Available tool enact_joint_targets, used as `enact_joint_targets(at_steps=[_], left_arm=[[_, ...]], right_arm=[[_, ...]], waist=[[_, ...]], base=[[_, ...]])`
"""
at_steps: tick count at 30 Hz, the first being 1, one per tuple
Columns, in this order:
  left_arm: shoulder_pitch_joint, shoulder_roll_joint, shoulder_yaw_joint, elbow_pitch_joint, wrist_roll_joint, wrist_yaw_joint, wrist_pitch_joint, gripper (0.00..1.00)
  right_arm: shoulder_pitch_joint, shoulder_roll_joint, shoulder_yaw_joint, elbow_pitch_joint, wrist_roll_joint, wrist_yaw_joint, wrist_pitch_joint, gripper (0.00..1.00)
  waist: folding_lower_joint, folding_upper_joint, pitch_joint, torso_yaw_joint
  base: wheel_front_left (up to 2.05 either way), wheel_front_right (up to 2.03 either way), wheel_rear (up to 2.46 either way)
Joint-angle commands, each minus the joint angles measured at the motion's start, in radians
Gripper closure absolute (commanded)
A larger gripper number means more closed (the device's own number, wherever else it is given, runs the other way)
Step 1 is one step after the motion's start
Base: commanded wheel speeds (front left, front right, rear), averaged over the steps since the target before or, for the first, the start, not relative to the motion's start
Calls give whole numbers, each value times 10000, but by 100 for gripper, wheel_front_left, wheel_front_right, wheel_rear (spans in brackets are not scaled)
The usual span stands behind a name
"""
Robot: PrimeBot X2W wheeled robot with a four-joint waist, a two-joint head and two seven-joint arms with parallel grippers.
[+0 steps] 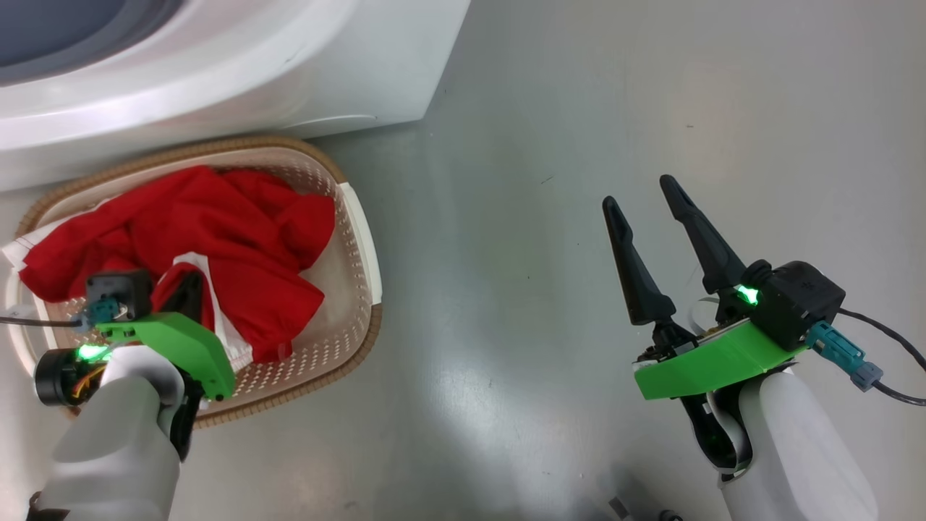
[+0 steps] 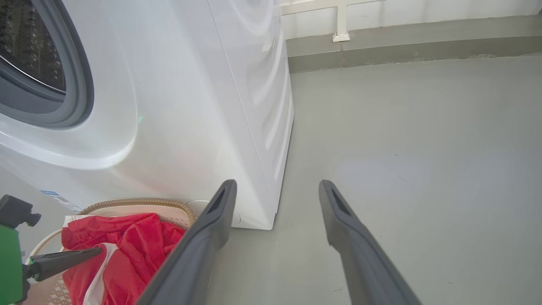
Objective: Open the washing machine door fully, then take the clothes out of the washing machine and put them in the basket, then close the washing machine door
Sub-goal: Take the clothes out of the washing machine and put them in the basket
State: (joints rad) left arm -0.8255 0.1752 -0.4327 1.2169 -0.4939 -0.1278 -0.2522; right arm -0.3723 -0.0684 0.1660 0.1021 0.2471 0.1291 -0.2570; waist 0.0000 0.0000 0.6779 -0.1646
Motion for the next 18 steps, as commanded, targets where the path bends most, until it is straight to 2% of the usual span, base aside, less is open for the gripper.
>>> enact_joint_targets(at_steps=[1, 2, 3, 18], left_arm=[[89, 384, 134, -48, -106, -28, -95, 39], [109, 397, 116, -75, -198, -28, -95, 16], [140, 406, 90, -97, -278, -28, -95, 0], [980, 457, 150, -1273, -1203, -29, -95, 0]], right_arm=[[51, 35, 226, -208, -85, 16, -48, 0], [61, 32, 224, -200, -90, 16, -48, 0], [74, 29, 222, -185, -93, 16, -48, 0], [324, -192, 146, 70, -51, 16, -48, 0]], waist=[[0, 0, -44, 24], [0, 0, -81, 40], [0, 0, -132, 58], [0, 0, -1291, 539]], base=[[0, 0, 0], [0, 0, 0], [0, 0, 0], [0, 0, 0]])
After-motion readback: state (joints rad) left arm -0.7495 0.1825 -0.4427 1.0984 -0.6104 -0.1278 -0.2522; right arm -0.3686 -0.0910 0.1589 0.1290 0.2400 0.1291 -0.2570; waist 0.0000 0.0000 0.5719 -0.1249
